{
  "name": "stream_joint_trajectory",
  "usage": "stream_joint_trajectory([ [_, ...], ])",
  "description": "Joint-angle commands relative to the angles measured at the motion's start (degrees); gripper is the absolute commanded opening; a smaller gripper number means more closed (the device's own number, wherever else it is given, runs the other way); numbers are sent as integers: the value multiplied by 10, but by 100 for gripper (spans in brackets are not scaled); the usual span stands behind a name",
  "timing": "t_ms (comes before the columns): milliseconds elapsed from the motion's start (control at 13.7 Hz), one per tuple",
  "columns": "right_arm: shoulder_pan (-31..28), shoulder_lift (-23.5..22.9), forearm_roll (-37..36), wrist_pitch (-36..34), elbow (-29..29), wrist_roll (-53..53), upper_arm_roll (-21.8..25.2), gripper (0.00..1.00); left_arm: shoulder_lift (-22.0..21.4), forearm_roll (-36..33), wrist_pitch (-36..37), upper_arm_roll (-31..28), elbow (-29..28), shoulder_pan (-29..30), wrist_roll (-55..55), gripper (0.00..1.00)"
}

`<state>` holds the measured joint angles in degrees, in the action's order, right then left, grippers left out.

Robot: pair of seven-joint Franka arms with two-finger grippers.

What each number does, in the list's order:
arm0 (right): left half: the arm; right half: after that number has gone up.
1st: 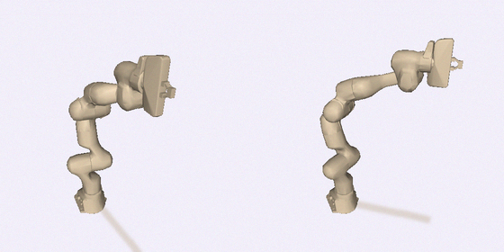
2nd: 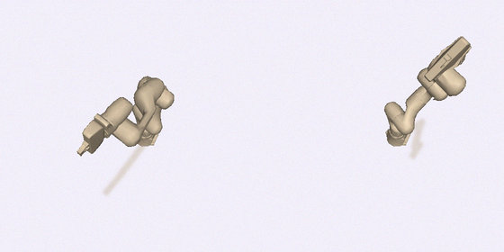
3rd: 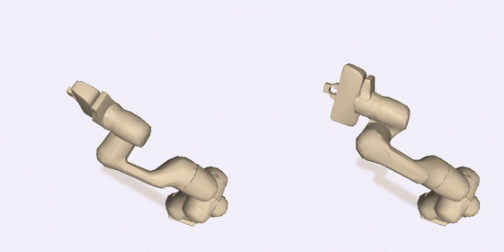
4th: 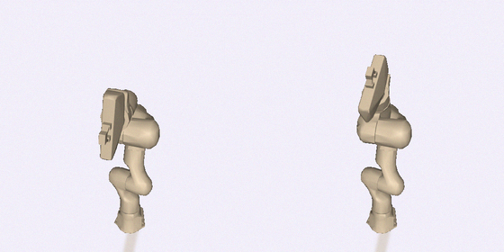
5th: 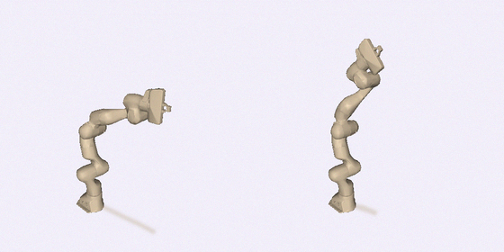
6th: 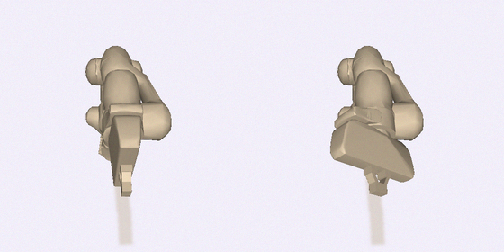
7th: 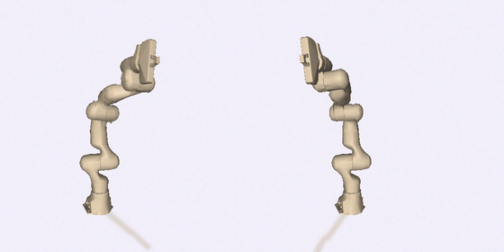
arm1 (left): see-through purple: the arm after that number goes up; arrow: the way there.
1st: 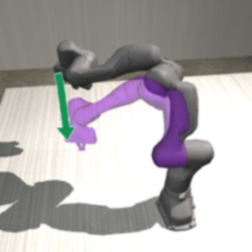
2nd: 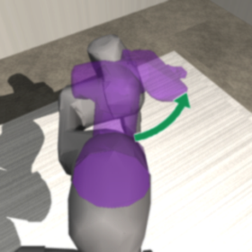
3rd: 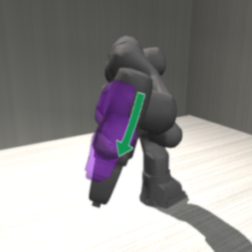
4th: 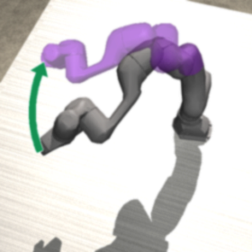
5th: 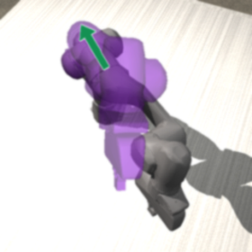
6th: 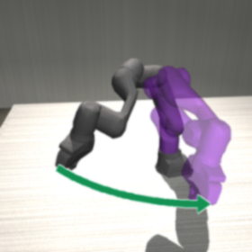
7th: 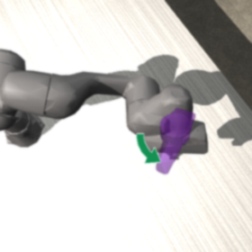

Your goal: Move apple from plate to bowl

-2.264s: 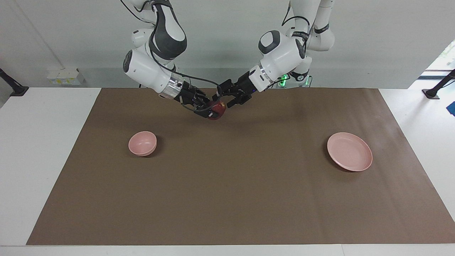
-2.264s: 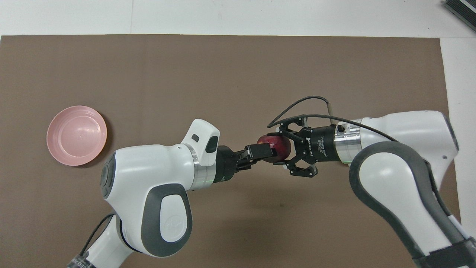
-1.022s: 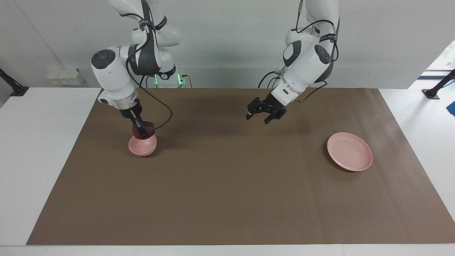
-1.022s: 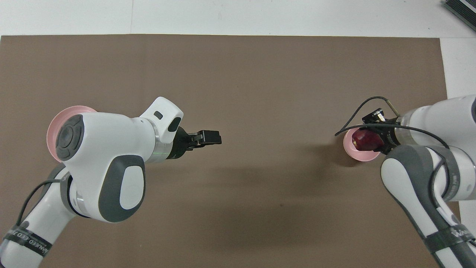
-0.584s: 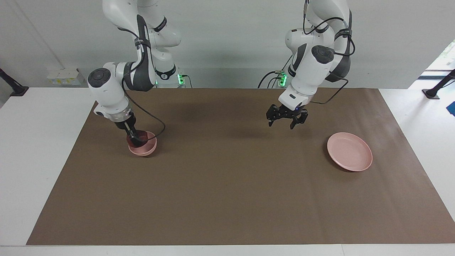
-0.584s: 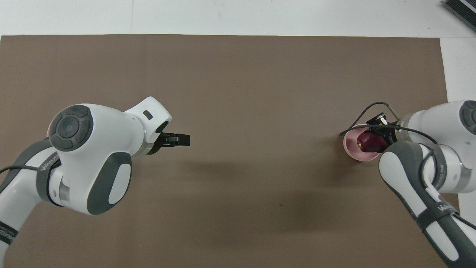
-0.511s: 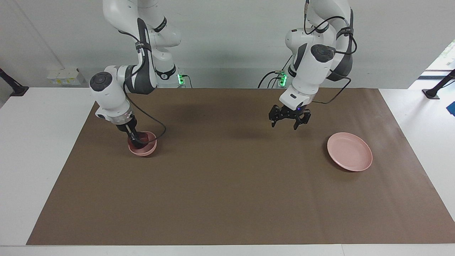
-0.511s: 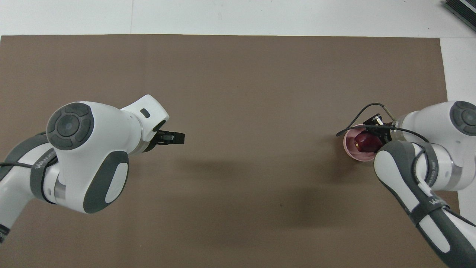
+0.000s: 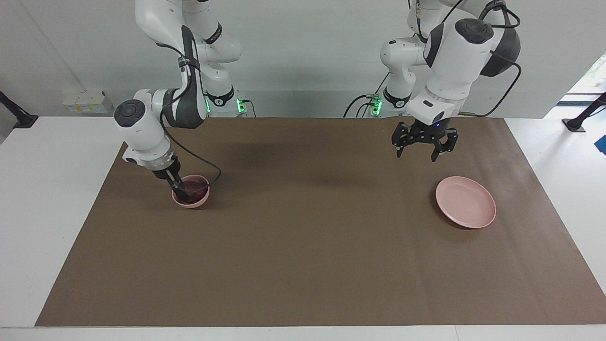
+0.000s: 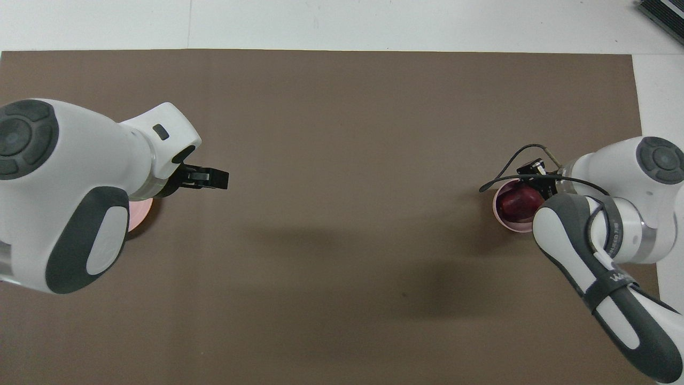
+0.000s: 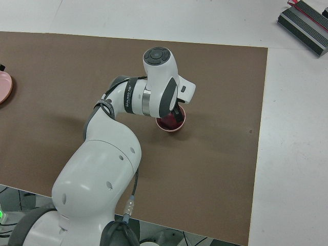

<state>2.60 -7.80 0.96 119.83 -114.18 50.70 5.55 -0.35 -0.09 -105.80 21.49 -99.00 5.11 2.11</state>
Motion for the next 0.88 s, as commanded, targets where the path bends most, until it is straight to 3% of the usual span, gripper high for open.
stream_joint_trajectory([
  [0, -8, 3, -10, -93, 79, -87, -4, 100, -3, -8, 69, -34, 62, 10, -63, 100],
  [146, -9, 11, -10, -141, 125, -204, 2, 100, -4, -6, 126, -117, 113, -48, -109, 100],
  [438, -11, 33, -14, -154, 160, -444, 10, 100, -7, -6, 211, -189, 161, -107, -137, 100],
  [657, -9, 32, -15, -211, 209, -497, 9, 100, -8, -6, 257, -244, 193, -153, -138, 100],
  [803, -7, 34, -15, -254, 230, -498, 9, 100, -9, -5, 260, -250, 193, -156, -137, 100],
])
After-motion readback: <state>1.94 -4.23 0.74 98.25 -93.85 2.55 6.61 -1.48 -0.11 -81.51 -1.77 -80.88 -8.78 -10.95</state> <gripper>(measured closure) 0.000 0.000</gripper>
